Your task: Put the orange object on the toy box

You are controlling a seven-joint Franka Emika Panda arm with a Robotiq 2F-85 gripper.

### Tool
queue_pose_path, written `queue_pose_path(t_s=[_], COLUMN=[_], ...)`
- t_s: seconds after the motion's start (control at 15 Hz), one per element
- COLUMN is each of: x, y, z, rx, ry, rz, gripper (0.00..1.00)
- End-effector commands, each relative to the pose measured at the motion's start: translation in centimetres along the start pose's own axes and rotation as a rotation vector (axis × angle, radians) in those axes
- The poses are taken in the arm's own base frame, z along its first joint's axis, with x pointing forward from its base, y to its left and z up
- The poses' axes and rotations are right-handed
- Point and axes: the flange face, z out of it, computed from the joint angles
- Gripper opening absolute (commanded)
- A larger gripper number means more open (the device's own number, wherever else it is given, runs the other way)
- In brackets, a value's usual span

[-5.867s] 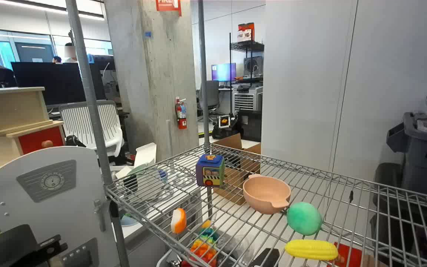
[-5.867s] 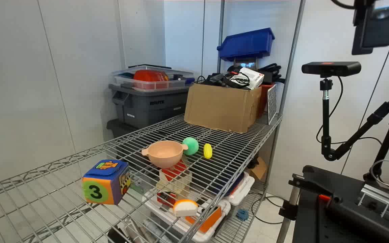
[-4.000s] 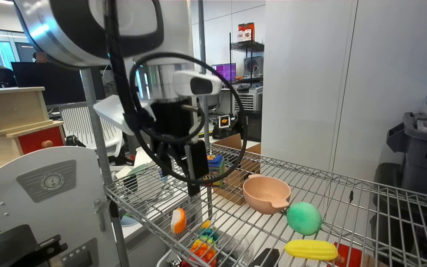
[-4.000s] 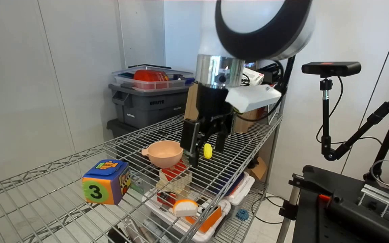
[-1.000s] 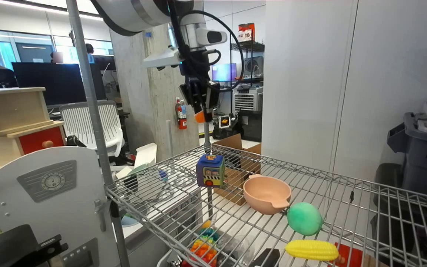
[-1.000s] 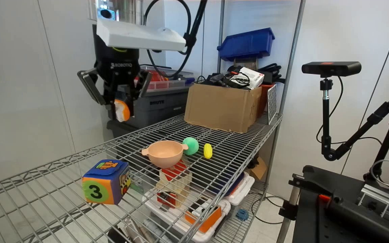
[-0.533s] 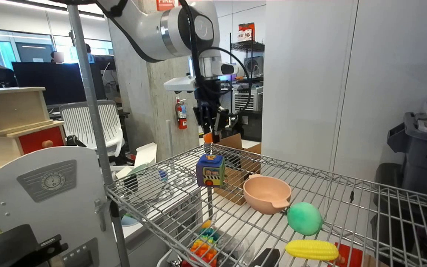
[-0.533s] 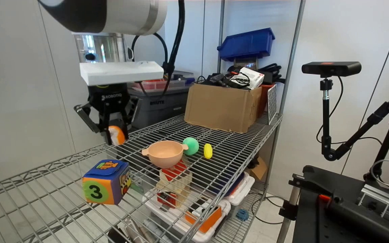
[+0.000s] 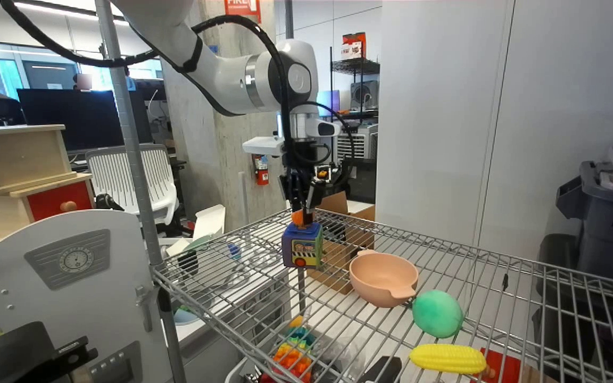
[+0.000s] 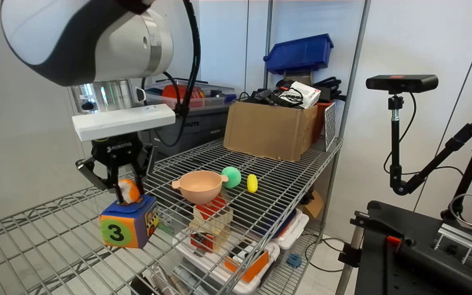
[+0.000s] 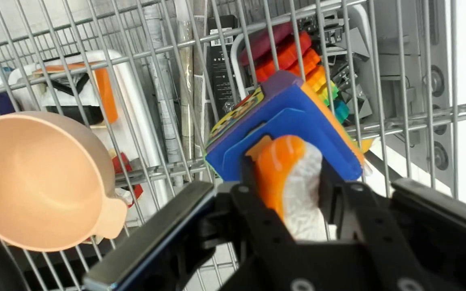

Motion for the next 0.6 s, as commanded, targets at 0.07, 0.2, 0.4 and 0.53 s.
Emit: queue_pose_path(t_s=[0.07,0.2,0.4,0.53], x=[1.2,1.2,0.9,0.8], y=[-0.8,-0.8,-1.1,-1.3], z=[0.6,1.0,1.6,1.5], rx=[0.016,0.011,0.002,0.001], ry=[-0.033,-0.045,-0.063,-0.068], rz=[0.023,0.025,0.031,0.036], gripper=[0.13,0.13,0.63,0.7])
